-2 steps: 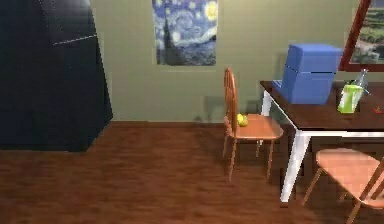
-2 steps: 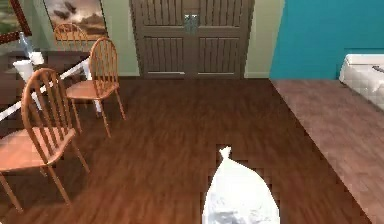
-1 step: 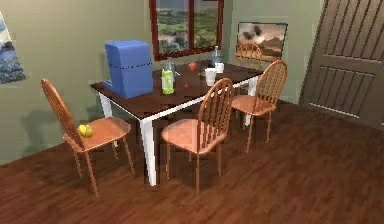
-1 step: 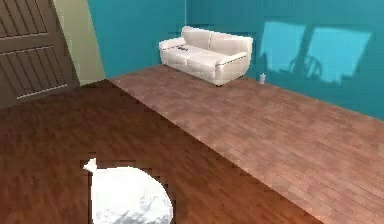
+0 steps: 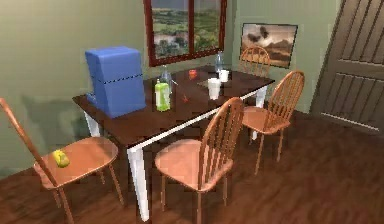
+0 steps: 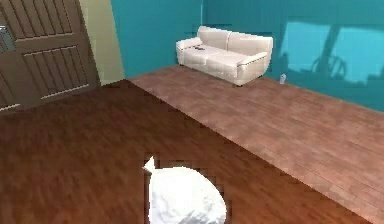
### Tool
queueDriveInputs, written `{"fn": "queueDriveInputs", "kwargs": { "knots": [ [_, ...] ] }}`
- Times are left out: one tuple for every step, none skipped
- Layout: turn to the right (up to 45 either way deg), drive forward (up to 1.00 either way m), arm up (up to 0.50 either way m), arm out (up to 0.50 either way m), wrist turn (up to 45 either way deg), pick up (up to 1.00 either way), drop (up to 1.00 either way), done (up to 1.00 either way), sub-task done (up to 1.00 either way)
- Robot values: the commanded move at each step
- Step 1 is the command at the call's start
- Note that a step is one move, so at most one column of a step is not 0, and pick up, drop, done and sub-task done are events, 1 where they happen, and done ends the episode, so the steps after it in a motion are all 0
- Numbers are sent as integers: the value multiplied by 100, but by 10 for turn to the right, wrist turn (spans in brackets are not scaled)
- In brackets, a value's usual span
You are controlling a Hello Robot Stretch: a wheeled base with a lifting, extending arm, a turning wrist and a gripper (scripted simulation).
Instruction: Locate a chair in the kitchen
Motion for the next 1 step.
{"fn": "queueDriveInputs", "kwargs": {
  "knots": [
    [0, 0, 0, 0, 0, 0, 0, 100, 0]
  ]
}}
